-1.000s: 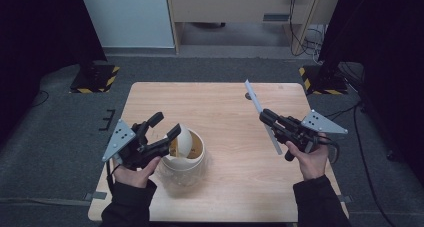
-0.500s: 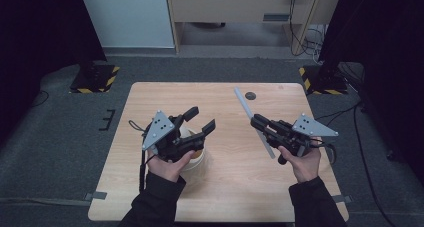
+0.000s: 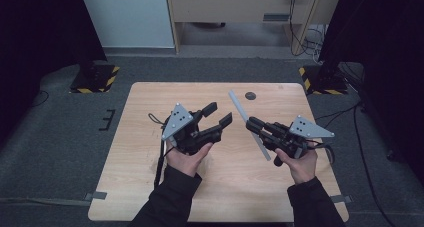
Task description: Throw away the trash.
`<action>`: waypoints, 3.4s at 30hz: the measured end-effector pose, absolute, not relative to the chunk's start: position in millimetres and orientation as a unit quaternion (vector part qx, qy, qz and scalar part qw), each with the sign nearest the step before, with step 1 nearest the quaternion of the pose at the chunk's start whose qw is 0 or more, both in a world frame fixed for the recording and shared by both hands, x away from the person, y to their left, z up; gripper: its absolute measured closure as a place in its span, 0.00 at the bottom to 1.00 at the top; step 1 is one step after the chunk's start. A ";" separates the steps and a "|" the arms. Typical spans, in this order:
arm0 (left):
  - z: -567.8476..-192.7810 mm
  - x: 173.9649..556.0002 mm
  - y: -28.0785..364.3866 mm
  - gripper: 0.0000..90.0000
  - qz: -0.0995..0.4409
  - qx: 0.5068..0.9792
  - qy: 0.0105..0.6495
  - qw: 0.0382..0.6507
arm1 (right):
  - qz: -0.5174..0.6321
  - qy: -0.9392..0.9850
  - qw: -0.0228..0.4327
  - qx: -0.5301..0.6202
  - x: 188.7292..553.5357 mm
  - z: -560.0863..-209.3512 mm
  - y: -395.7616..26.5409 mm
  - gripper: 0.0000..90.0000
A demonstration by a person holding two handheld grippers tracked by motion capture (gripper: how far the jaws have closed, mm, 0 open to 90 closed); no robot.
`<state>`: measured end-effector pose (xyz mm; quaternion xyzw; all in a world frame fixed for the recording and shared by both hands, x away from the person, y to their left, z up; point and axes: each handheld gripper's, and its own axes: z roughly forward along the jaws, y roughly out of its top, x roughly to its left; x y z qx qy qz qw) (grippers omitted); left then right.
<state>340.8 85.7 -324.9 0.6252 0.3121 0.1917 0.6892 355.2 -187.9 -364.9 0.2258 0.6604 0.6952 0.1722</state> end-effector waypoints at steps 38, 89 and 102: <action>-307.7 330.5 105.1 0.89 0.198 0.631 0.274 0.698 | 0.657 0.673 0.181 0.287 366.4 -378.6 -202.2 0.59; -344.5 332.8 159.7 0.88 0.249 0.684 0.298 0.618 | 0.507 0.730 0.190 0.418 396.1 -461.4 -243.6 0.35; -341.0 320.1 181.9 0.66 0.241 0.657 0.293 0.651 | 0.506 0.729 0.190 0.420 395.9 -460.7 -245.3 0.34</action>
